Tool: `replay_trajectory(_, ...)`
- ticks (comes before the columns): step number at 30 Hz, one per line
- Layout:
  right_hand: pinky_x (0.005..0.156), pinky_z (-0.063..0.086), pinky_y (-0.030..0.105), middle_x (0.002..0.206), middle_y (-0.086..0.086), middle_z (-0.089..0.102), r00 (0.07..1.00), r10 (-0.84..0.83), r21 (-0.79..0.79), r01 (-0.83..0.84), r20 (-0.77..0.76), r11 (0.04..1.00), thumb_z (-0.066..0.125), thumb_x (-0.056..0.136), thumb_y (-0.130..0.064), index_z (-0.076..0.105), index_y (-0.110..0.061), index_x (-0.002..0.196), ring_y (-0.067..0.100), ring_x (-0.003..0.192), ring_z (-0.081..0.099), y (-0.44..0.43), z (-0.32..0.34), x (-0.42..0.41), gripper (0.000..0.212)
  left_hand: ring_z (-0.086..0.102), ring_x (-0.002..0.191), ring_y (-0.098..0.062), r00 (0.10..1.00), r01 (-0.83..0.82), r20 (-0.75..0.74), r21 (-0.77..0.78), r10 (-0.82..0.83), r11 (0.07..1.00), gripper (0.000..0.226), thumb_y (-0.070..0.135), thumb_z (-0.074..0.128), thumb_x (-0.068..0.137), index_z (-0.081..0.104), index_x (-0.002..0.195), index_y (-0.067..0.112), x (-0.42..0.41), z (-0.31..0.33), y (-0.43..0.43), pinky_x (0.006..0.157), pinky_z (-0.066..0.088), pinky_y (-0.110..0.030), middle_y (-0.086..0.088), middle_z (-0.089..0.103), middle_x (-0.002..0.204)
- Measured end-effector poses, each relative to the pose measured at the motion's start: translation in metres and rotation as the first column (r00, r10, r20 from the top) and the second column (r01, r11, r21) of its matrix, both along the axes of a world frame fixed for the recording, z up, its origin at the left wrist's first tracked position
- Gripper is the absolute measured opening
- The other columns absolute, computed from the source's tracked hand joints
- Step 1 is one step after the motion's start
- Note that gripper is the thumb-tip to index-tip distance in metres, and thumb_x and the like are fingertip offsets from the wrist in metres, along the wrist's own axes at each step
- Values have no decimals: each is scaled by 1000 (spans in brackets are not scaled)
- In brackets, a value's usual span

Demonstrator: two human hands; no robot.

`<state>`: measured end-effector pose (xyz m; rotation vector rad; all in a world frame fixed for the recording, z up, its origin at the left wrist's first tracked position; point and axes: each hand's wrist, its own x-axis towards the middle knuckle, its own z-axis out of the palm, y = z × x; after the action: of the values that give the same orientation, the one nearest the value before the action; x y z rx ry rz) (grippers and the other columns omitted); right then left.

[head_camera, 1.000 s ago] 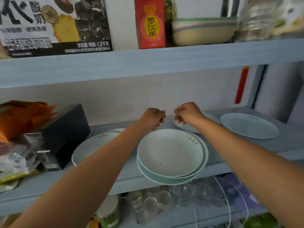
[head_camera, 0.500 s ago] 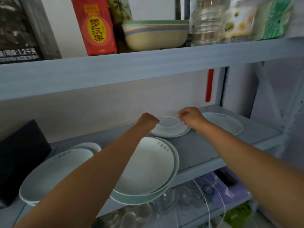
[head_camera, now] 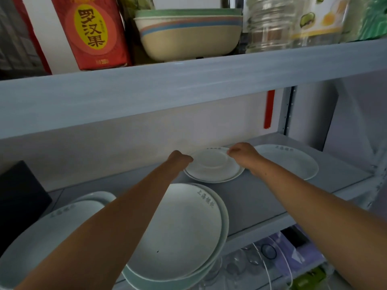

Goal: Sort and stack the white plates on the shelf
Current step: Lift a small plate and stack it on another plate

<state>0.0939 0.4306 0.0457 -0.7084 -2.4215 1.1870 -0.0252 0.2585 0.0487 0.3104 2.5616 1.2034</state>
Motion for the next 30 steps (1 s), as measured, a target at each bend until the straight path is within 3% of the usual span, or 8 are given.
replay_trajectory(3,72,43,33,93,22,68,998,-37,-17,38,53,999,54,89,-17,69,3,86,28,83,62,6,-5,-9,25,50,81,-23,1000,20,2,47,-20,999,46,19,70,86,57,117,-12,-5,-8,4,62,36,-27,-15,52,91)
replay_trajectory(9,89,50,38,112,24,68,991,-29,25,25,132,999,56,91,-21,68,6,108,36,104,64,8,-14,-21,35,60,94,-28,998,-28,-52,0,28,1000,38,18,65,88,56,113,-9,-13,-9,8,71,40,-28,-17,60,104)
replay_trajectory(11,88,50,37,114,22,68,989,-45,42,40,137,998,55,91,-21,68,4,110,36,104,64,10,-16,-24,34,59,80,-27,999,-36,-25,11,36,999,29,18,66,88,57,101,-7,-16,-10,5,67,41,-27,-17,60,92)
replay_trajectory(13,88,49,36,116,22,67,988,-60,54,53,145,997,54,91,-21,66,3,113,36,106,63,10,-16,-25,35,56,73,-25,996,-43,82,99,35,994,37,16,67,88,56,113,-8,-18,-13,3,66,44,-29,-17,57,88)
replay_trajectory(17,90,48,35,122,21,65,985,-29,63,19,169,998,55,92,-22,66,2,116,35,110,62,4,-16,-28,36,59,101,-35,982,-95,183,232,53,968,40,8,67,87,53,122,-6,-17,-19,1,84,55,-38,-25,55,123)
replay_trajectory(21,93,47,34,119,19,68,985,23,82,-38,172,996,54,92,-21,70,0,109,32,110,62,-7,-16,-30,32,58,94,-38,959,-209,249,304,134,930,20,-5,70,81,51,87,-3,-25,-17,-8,85,55,-48,-27,55,107)
replay_trajectory(27,96,48,37,114,17,70,974,119,117,-143,190,983,52,92,-20,72,2,105,31,106,63,-23,-19,-32,32,58,67,-26,911,-280,392,362,127,889,18,-1,67,87,55,99,-4,-33,-15,-29,60,61,-40,-18,61,84)
replay_trajectory(30,84,45,32,108,16,69,967,138,155,-173,214,973,51,95,-25,70,0,100,32,105,62,-30,-21,-31,33,58,68,-23,886,-287,458,410,77,866,7,0,61,91,55,92,-4,-32,-17,-39,82,58,-43,-14,60,80)
